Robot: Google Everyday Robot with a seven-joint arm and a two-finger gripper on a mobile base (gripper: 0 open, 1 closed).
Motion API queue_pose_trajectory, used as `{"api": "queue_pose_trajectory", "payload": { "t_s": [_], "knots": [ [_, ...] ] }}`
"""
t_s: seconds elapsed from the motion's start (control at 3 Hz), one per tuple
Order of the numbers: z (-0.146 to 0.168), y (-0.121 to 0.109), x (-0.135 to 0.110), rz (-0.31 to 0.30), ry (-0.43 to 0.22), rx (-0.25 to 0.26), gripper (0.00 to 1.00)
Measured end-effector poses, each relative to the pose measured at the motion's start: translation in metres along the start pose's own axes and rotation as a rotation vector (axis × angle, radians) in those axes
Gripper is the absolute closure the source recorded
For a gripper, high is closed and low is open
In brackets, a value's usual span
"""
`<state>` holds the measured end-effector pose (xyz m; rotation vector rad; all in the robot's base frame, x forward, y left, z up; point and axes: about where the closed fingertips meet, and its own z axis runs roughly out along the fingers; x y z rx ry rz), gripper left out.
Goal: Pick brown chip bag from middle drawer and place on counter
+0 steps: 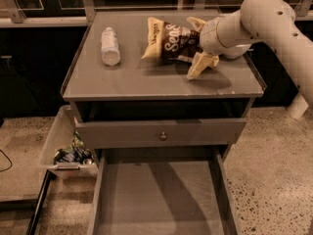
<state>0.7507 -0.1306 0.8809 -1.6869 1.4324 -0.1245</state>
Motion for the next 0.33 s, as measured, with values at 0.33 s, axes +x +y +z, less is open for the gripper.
{"api": "queue_pose_trajectory", "payload": {
  "t_s": [0.33],
  "knots": [
    [0.0, 0.0, 0.0, 0.0, 0.0, 0.0, 0.0]
  ]
}}
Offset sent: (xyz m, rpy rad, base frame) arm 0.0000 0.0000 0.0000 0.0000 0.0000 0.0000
